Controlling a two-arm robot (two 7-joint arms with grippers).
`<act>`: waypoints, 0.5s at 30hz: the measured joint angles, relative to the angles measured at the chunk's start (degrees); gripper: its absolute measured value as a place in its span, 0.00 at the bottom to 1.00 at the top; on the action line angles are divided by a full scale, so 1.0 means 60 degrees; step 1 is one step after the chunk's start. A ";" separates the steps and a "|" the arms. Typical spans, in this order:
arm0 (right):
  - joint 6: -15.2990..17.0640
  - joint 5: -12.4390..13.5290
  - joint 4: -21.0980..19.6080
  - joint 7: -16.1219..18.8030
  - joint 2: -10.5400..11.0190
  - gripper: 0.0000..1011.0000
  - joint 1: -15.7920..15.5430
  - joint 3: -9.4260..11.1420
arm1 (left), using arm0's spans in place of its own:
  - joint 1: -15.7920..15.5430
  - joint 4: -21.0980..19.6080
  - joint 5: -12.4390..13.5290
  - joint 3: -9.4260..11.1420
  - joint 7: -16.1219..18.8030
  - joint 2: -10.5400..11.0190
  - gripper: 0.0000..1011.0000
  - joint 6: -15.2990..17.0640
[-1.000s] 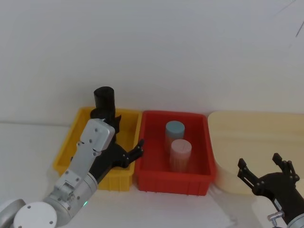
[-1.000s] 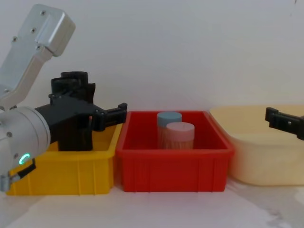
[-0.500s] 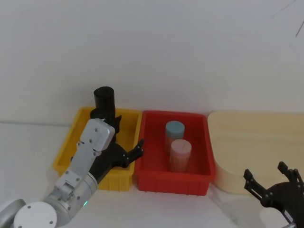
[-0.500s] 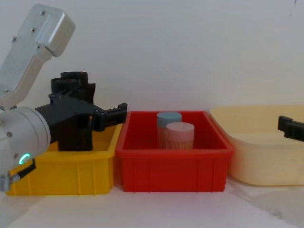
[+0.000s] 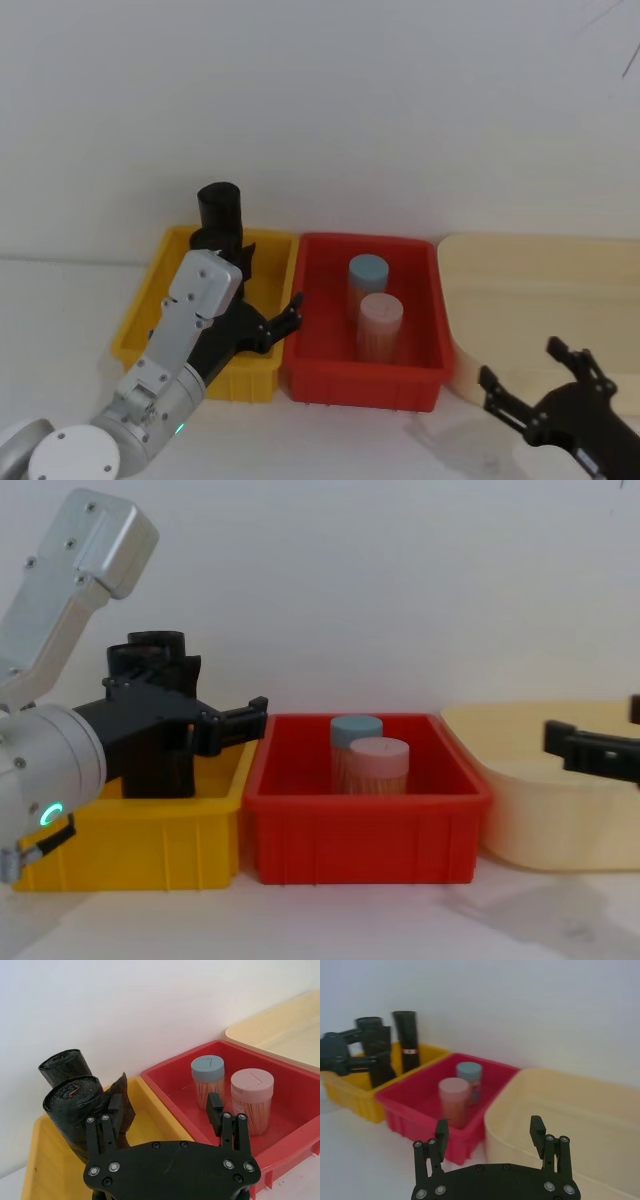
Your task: Pick up the garbage bag with the one hand and transfer it to the other hand.
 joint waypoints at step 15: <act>0.0291 -0.0319 0.0756 0.0931 -0.0112 0.99 0.1392 -0.0958 | 0.0000 0.0000 0.0000 0.0000 0.0000 0.0000 0.99 0.0000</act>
